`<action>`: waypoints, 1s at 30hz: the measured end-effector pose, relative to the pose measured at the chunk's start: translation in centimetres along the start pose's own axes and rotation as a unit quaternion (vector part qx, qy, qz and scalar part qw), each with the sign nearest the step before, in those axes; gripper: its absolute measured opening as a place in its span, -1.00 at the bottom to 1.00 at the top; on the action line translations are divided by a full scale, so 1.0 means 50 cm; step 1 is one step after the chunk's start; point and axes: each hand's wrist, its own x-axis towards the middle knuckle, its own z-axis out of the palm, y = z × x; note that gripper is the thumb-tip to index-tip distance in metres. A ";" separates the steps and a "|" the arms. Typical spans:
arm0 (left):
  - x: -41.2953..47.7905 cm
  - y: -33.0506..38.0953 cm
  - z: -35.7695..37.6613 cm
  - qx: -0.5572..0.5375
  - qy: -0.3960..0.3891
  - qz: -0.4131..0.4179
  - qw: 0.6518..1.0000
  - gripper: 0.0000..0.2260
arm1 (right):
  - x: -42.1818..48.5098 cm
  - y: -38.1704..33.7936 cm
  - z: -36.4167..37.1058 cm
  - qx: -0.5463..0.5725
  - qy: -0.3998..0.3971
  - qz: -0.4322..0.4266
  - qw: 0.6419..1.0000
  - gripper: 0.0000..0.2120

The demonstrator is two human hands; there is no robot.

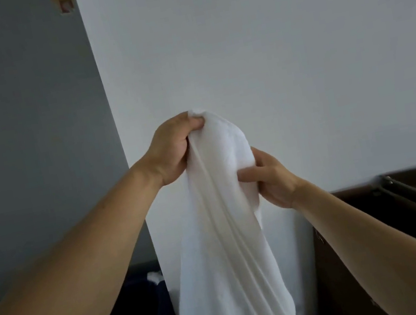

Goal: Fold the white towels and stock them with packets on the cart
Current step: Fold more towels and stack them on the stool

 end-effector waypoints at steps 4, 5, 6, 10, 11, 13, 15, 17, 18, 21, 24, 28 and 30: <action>0.017 0.040 -0.015 0.064 0.043 0.057 0.995 -0.89 | -0.006 -0.024 -0.038 -0.038 0.042 -0.008 0.998 -0.51; 0.022 0.049 -0.024 0.075 0.048 0.069 0.994 -0.89 | -0.013 -0.027 -0.046 -0.056 0.039 -0.005 0.998 -0.52; 0.025 0.056 -0.033 0.088 0.047 0.076 0.992 -0.88 | -0.021 -0.029 -0.053 -0.080 0.035 0.002 0.996 -0.51; 0.031 0.051 -0.070 0.128 0.055 0.078 0.987 -0.87 | -0.057 0.000 -0.079 -0.188 0.042 0.046 0.980 -0.44; 0.030 0.044 -0.076 0.140 0.067 0.078 0.985 -0.87 | -0.066 0.014 -0.084 -0.193 0.037 0.055 0.979 -0.46; 0.028 0.021 -0.089 0.170 0.088 0.075 0.979 -0.85 | -0.085 0.039 -0.092 -0.185 0.036 0.068 0.980 -0.53; 0.023 -0.006 -0.102 0.196 0.106 0.065 0.973 -0.79 | -0.104 0.058 -0.100 -0.187 0.039 0.078 0.979 -0.59; 0.019 -0.036 -0.114 0.194 0.140 0.055 0.970 -0.84 | -0.119 0.079 -0.110 -0.221 0.052 0.090 0.970 -0.66; 0.015 -0.049 -0.119 0.181 0.163 0.048 0.969 -0.84 | -0.126 0.090 -0.115 -0.244 0.062 0.097 0.963 -0.68; -0.001 -0.088 -0.130 0.143 0.214 0.026 0.966 -0.80 | -0.145 0.118 -0.126 -0.307 0.075 0.107 0.943 -0.72; -0.029 -0.133 -0.145 0.153 0.234 -0.014 0.960 -0.87 | -0.159 0.134 -0.124 -0.366 0.066 0.090 0.924 -0.67; -0.068 -0.193 -0.162 0.167 0.263 -0.044 0.949 -0.90 | -0.176 0.159 -0.127 -0.442 0.041 0.078 0.893 -0.69; -0.083 -0.220 -0.169 0.176 0.273 -0.054 0.944 -0.89 | -0.182 0.166 -0.122 -0.472 0.021 0.054 0.880 -0.69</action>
